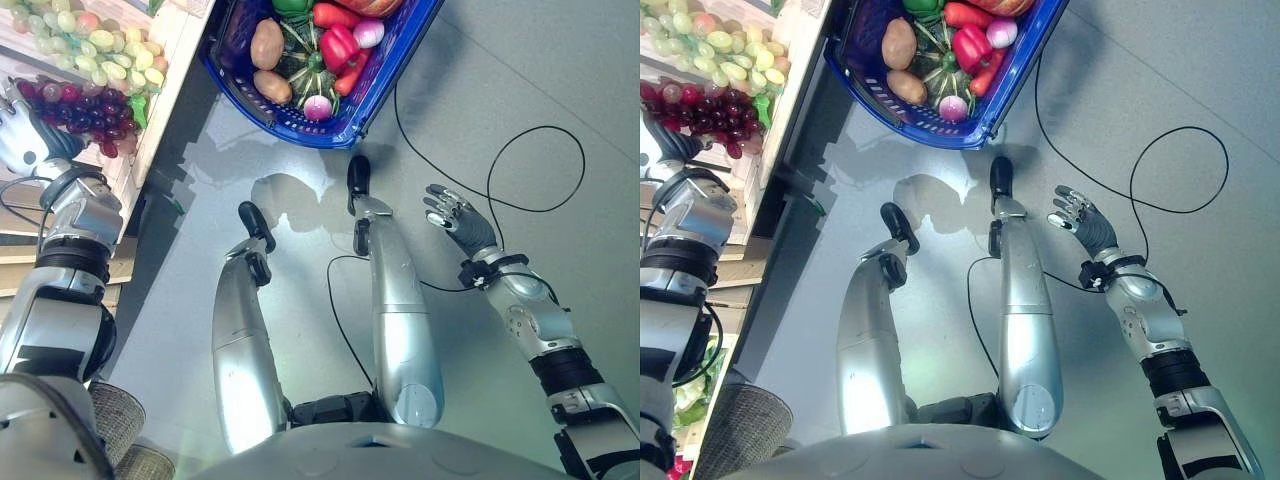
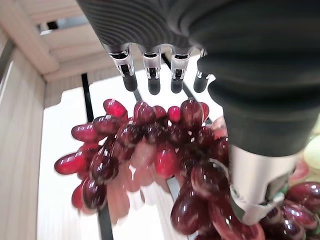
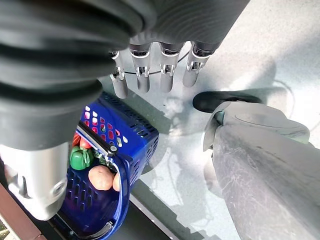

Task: Pick up fruits and vegetables into the basket

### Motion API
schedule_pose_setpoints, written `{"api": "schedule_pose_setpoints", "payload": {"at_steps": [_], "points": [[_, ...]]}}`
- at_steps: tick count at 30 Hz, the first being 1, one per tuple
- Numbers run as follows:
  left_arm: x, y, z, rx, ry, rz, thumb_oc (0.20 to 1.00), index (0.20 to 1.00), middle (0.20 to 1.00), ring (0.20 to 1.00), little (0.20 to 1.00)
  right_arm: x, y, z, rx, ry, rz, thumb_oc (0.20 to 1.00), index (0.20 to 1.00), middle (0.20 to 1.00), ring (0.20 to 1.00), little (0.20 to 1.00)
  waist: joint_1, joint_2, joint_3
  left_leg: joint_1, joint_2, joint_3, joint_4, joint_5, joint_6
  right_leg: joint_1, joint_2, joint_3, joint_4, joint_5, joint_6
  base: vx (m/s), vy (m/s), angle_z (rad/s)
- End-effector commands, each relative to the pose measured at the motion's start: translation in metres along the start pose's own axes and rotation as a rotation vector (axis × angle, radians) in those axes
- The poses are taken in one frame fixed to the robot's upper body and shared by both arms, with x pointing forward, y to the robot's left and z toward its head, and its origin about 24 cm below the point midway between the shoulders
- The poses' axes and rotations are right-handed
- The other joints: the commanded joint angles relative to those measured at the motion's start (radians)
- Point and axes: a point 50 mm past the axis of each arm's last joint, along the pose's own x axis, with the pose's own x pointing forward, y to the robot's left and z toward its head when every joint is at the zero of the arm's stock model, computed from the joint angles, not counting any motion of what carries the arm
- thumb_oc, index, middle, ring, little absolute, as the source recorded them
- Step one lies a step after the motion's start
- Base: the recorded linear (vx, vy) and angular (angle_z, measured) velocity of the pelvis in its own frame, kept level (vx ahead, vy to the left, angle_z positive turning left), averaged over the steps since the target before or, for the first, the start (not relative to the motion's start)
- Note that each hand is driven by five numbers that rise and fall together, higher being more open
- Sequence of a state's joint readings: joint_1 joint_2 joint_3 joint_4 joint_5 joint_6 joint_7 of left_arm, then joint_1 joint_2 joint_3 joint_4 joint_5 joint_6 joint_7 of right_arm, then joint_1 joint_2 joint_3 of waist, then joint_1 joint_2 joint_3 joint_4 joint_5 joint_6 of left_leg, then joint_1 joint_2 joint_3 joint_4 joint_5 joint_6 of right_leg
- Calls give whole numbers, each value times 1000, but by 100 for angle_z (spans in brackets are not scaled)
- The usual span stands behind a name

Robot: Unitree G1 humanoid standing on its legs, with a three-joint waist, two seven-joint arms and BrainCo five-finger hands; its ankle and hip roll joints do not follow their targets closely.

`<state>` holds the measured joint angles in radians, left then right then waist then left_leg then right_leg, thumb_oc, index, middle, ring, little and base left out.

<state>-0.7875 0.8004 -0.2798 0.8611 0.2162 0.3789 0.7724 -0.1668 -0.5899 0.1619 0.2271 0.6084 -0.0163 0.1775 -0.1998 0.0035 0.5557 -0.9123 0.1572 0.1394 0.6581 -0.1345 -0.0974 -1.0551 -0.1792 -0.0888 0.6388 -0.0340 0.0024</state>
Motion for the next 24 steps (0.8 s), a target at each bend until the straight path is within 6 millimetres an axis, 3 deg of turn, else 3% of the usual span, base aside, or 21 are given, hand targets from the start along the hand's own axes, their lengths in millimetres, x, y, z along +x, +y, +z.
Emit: {"api": "schedule_pose_setpoints", "payload": {"at_steps": [1,10,16,21,24], "points": [[12,13,-42,121,123,8,1000,1000,1000,1000,1000,-13,-3,4,-14,-14,18,1000,1000,1000,1000,1000,-19,9,-36,-39,2,32,14,-30,7,15,30,47,9,-74,80,0,0,0],[8,5,-66,202,209,-94,1000,1000,1000,1000,1000,-14,-4,3,-3,-13,18,1000,1000,1000,1000,1000,-22,9,-36,-37,6,40,5,-23,2,14,26,44,0,-71,77,0,0,0],[10,12,-75,339,188,-40,1000,1000,1000,1000,1000,-12,-8,6,-10,-15,15,1000,1000,1000,1000,1000,-24,10,-36,-55,8,42,15,-26,3,-5,29,48,5,-71,71,3,18,0],[13,18,-70,327,126,46,1000,1000,1000,1000,1000,-14,-11,3,-2,-16,9,1000,1000,1000,1000,1000,-17,9,-36,-77,6,36,28,-33,7,-20,30,48,11,-72,69,0,0,0],[14,17,-59,191,124,43,1000,1000,1000,1000,1000,-15,-10,-1,11,-17,9,1000,1000,1000,1000,1000,-11,6,-36,-95,1,28,45,-42,14,-32,31,49,21,-75,67,0,0,0]]}}
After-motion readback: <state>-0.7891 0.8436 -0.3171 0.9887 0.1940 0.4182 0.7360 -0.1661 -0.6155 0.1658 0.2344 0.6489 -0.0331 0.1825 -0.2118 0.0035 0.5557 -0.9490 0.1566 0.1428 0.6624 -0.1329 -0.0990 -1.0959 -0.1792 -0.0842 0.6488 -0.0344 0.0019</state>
